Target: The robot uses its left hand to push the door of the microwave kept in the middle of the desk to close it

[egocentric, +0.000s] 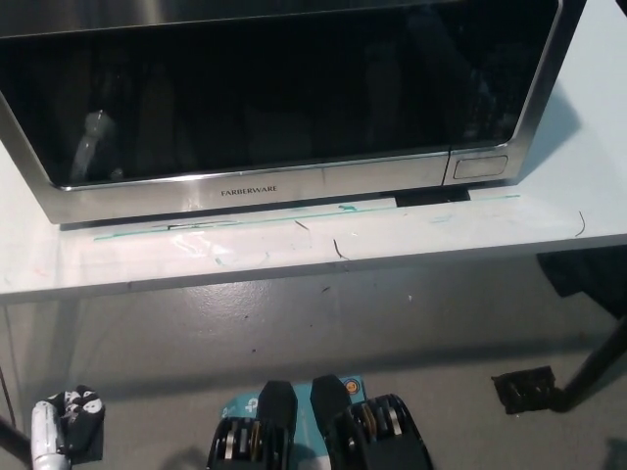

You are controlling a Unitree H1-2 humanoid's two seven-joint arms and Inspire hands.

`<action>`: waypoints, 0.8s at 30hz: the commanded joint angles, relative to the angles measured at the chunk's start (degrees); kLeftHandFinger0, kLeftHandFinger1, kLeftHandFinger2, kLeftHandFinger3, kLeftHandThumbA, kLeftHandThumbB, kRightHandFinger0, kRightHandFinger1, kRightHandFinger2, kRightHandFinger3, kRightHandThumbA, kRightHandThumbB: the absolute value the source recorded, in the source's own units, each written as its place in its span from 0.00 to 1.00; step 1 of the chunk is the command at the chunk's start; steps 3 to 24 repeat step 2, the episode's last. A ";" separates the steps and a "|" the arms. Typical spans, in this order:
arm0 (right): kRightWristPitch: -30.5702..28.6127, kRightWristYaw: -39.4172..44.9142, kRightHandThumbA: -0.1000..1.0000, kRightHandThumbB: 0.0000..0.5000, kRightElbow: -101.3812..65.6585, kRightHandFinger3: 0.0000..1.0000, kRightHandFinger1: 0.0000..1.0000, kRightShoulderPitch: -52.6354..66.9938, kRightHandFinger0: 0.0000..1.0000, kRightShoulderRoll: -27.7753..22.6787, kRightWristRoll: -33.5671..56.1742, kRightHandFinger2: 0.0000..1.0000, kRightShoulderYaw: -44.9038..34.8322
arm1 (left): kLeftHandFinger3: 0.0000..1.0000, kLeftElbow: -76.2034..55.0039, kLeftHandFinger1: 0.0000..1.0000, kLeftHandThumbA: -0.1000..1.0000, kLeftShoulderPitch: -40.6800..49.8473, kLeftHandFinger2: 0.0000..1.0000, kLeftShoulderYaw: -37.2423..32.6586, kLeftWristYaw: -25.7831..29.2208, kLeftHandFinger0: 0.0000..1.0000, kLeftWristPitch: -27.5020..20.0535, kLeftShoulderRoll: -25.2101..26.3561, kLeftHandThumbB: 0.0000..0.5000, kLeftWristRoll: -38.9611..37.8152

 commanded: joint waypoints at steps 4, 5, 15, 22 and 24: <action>-2.08 -0.97 0.22 0.27 -1.33 0.57 0.58 -0.97 0.55 -1.23 -0.57 0.59 -0.01 | 0.37 -1.75 0.04 0.00 -0.88 0.23 0.19 0.09 0.00 0.90 0.53 0.20 -1.33; -2.08 -0.97 0.22 0.27 -1.33 0.57 0.58 -0.97 0.55 -1.23 -0.57 0.59 -0.01 | 0.37 -1.75 0.04 0.00 -0.88 0.23 0.19 0.09 0.00 0.90 0.53 0.20 -1.33; -2.08 -0.97 0.22 0.27 -1.33 0.57 0.58 -0.97 0.55 -1.23 -0.57 0.59 -0.01 | 0.37 -1.75 0.04 0.00 -0.88 0.23 0.19 0.09 0.00 0.90 0.53 0.20 -1.33; -2.08 -0.97 0.22 0.27 -1.33 0.57 0.58 -0.97 0.55 -1.23 -0.57 0.59 -0.01 | 0.37 -1.75 0.04 0.00 -0.88 0.23 0.19 0.09 0.00 0.90 0.53 0.20 -1.33; -2.08 -0.97 0.22 0.27 -1.33 0.57 0.58 -0.97 0.55 -1.23 -0.57 0.59 -0.01 | 0.37 -1.75 0.04 0.00 -0.88 0.23 0.19 0.09 0.00 0.90 0.53 0.20 -1.33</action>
